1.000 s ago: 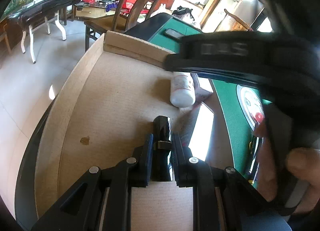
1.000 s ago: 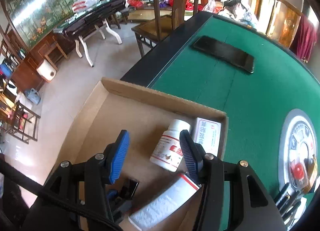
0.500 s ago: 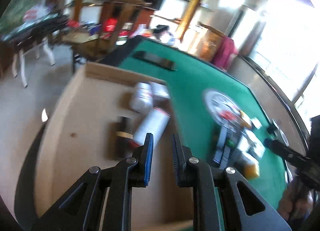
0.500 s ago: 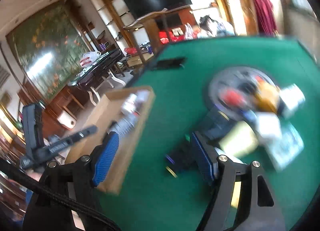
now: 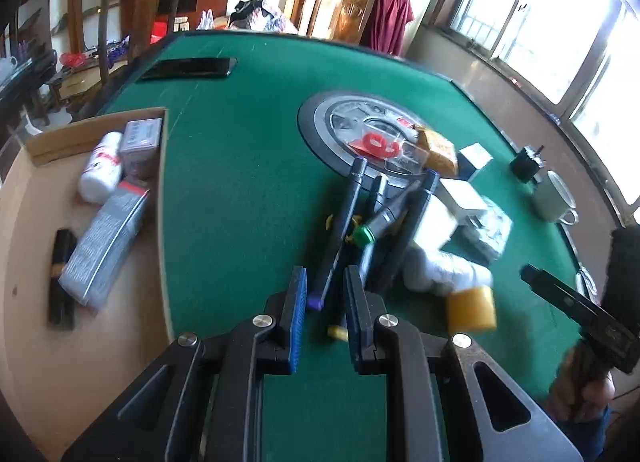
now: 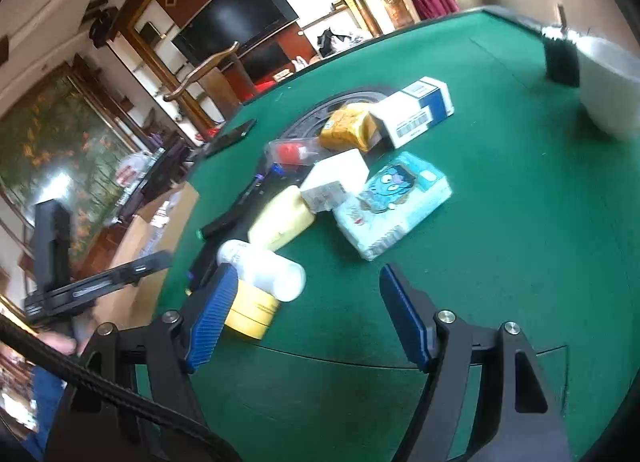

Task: Organize objects
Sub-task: 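Return to the table and grasp a black marker with the left tool, then grasp the yellow tape roll with the right tool while the left tool holds the marker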

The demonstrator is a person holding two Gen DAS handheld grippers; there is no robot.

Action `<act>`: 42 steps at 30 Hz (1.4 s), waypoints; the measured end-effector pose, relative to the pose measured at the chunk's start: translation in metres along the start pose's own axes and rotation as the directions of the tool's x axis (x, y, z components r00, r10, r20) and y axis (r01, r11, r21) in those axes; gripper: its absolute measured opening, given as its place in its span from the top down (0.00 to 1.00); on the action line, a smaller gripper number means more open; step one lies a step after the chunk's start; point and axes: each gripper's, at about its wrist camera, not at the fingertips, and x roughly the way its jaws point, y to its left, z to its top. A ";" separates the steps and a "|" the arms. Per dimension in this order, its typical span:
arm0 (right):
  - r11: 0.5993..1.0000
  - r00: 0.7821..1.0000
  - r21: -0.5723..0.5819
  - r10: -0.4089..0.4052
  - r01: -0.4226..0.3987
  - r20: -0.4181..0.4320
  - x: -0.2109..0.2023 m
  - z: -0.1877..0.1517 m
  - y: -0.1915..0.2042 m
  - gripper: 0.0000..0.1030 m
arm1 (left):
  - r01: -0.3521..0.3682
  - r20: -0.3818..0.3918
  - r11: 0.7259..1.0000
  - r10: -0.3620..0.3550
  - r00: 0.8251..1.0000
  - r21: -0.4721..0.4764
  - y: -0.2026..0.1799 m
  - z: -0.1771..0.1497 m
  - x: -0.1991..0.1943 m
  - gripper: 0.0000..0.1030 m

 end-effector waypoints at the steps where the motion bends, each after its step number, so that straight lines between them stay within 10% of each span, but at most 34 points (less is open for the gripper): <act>1: 1.000 1.000 0.001 0.005 -0.005 -0.007 0.001 0.001 0.000 0.29 | -0.005 -0.012 1.000 0.005 1.000 0.009 -0.002 0.003 0.006 0.84; 13: 1.000 0.999 0.016 0.021 -0.021 -0.050 0.008 -0.006 -0.007 0.29 | -0.087 -0.078 0.995 0.091 0.993 0.053 -0.021 0.039 0.070 0.85; 19: 0.999 0.998 0.009 0.036 -0.036 -0.052 0.009 -0.008 -0.004 0.29 | -0.066 -0.058 0.998 0.065 0.996 -0.016 -0.012 0.004 0.045 0.88; 27: 0.972 0.995 -0.234 0.006 -0.030 -0.103 0.025 -0.019 0.046 0.29 | -0.023 -0.006 0.999 0.023 1.000 -0.035 -0.005 -0.059 -0.001 0.88; 42: 0.857 0.984 -0.508 -0.008 -0.084 -0.176 0.043 -0.024 0.076 0.39 | 0.000 0.030 1.000 0.001 1.000 -0.028 -0.002 -0.065 -0.002 0.88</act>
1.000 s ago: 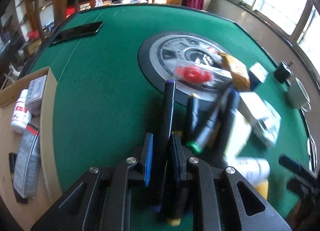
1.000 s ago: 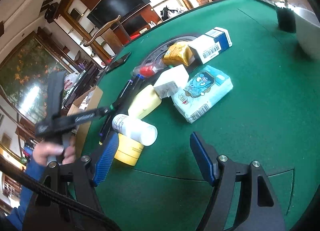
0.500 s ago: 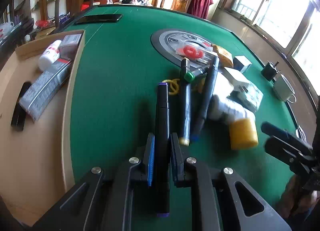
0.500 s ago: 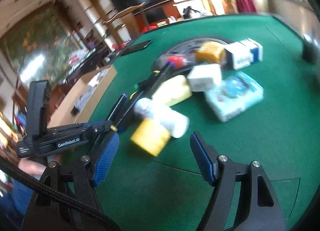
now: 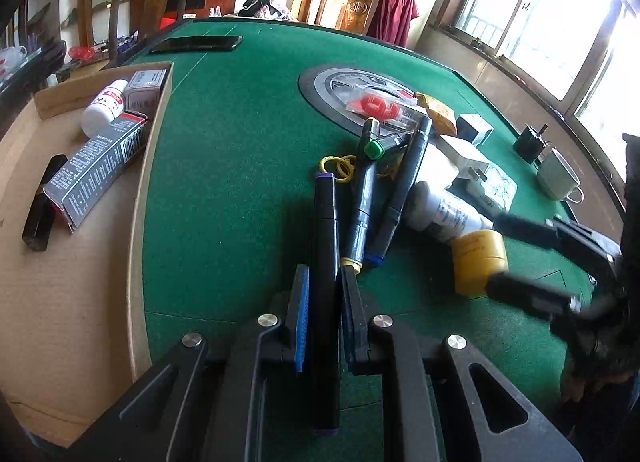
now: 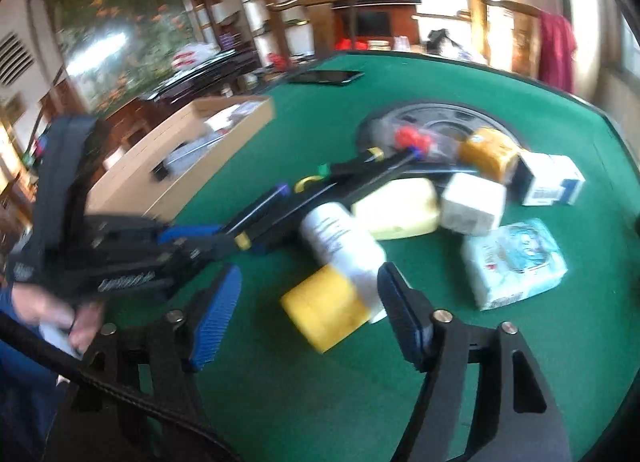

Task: Organize objects
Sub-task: 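Grasp the yellow tape roll with the right tool while the left tool holds the marker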

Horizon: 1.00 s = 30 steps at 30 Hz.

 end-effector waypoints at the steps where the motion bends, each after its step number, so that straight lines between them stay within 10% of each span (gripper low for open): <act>1: 1.000 1.000 -0.029 -0.007 0.007 -0.016 0.001 -0.003 0.006 0.40 | 0.000 0.000 1.000 0.000 1.000 0.002 0.000 0.000 0.000 0.88; 4: 0.997 0.998 -0.080 0.010 -0.014 -0.056 0.006 -0.007 0.016 0.60 | 0.001 -0.001 1.000 -0.001 1.000 0.002 0.000 0.001 0.000 0.88; 30: 0.985 0.987 0.075 -0.147 0.152 -0.071 0.021 0.001 0.020 0.71 | -0.059 0.009 0.998 0.059 0.998 0.018 -0.007 -0.001 0.001 0.88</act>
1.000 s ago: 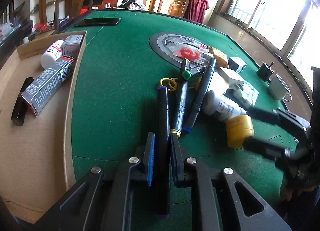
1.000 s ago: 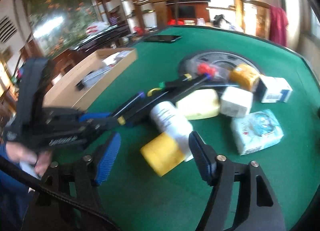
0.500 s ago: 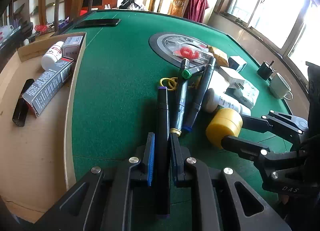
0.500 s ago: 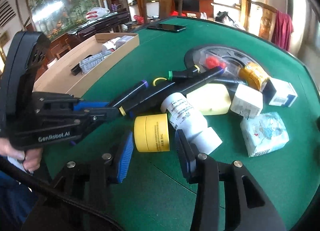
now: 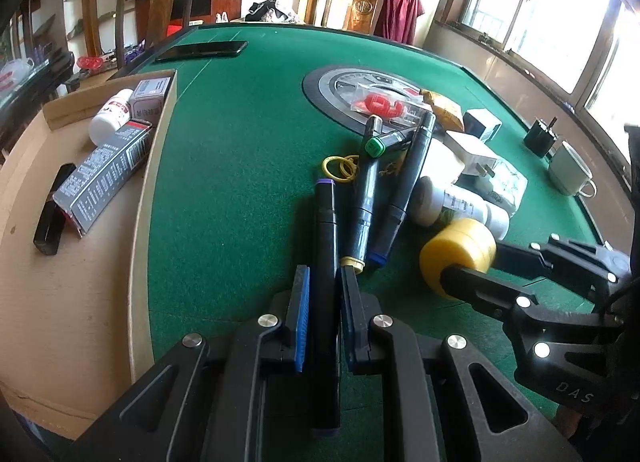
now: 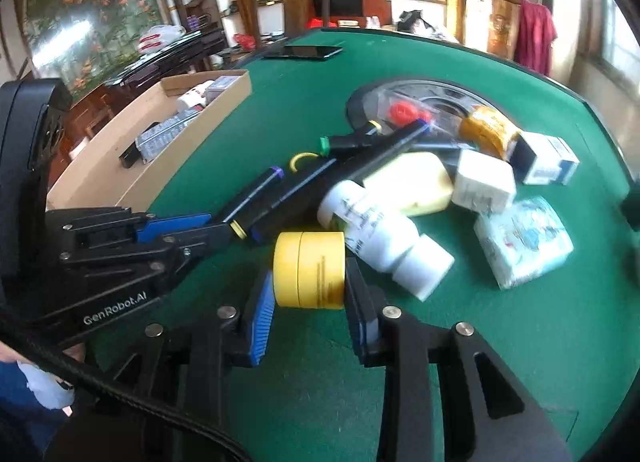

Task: Organize objects
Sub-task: 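Grasp the yellow tape roll with the right tool while the left tool holds the marker, then carry the tape roll and marker to the tray and release both inside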

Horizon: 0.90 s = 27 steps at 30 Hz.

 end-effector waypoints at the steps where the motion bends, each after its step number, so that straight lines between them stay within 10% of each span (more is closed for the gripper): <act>1: 1.000 1.000 0.016 0.008 -0.008 0.003 -0.002 -0.002 -0.001 0.71 | 0.001 0.001 1.000 -0.001 1.000 0.000 0.000 -0.001 -0.001 0.88; 27: 0.982 0.987 0.119 0.141 -0.149 0.076 -0.031 0.002 0.016 0.71 | -0.052 0.208 0.998 0.059 0.976 -0.041 0.025 -0.001 -0.072 0.88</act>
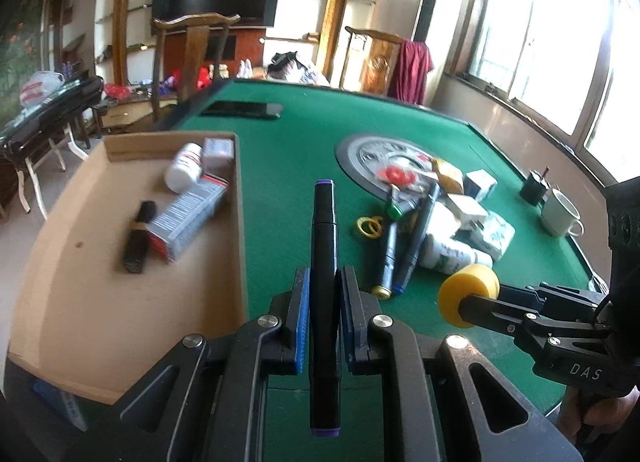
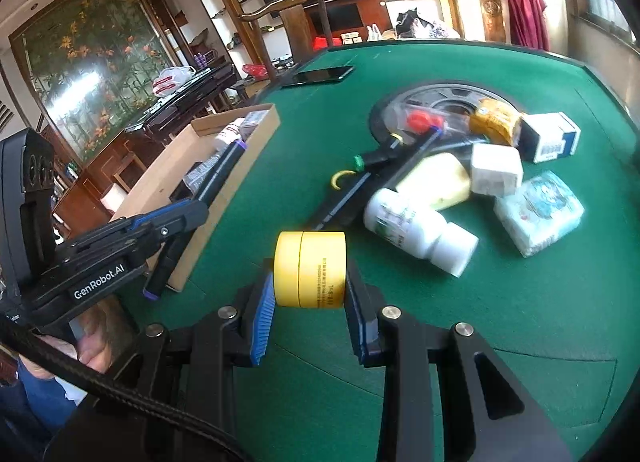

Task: Organize objects
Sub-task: 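Carry the tape roll and marker to the tray and release both inside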

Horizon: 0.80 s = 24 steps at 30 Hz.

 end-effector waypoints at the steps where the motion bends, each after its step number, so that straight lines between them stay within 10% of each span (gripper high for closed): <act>1: 1.000 1.000 -0.004 0.002 -0.002 0.000 0.001 0.002 0.004 0.71 | -0.009 0.013 1.000 0.009 1.000 -0.005 0.004 0.001 -0.003 0.88; 24: 0.985 0.995 -0.157 0.055 -0.067 -0.082 0.066 0.065 0.106 0.71 | -0.145 0.067 0.977 0.157 0.985 -0.157 0.100 -0.001 -0.012 0.88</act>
